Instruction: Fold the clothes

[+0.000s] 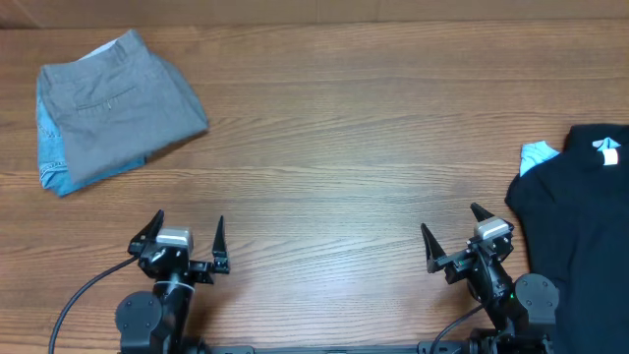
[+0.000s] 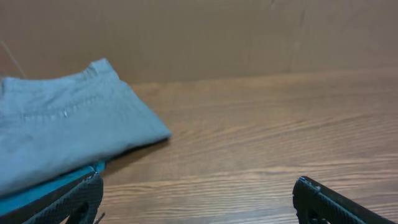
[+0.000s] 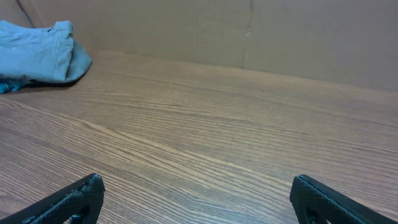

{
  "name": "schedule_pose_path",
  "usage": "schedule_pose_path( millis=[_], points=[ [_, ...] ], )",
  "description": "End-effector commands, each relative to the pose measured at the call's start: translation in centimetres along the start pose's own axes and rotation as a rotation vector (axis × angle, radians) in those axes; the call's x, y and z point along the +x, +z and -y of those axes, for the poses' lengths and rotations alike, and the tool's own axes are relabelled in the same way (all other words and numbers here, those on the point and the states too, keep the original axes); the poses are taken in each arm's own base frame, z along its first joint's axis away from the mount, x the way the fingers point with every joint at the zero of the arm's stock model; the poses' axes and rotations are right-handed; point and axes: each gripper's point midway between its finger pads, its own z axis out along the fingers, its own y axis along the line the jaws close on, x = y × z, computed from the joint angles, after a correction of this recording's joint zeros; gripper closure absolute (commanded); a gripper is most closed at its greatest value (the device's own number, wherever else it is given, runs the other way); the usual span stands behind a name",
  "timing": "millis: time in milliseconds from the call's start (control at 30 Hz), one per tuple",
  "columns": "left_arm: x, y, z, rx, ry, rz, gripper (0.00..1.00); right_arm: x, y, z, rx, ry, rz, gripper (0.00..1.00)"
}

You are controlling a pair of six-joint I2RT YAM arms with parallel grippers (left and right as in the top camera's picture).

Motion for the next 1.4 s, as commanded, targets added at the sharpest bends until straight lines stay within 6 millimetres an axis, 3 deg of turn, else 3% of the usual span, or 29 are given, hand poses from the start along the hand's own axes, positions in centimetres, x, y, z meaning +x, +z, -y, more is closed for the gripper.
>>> schedule_pose_path(
  millis=[0,133,1367],
  points=[
    [1.0,0.7,-0.2,-0.004,-0.003,0.018,0.0,0.0,0.0,-0.1,-0.006,-0.002,0.008,0.0],
    [3.0,1.8,-0.3,-0.005,-0.04,0.016,0.0,0.0,0.0,-0.1,-0.006,-0.002,0.008,0.0],
    [2.8,2.0,-0.4,-0.006,-0.058,0.047,0.0,0.0,0.0,-0.1,-0.006,-0.002,0.008,0.0]
  ],
)
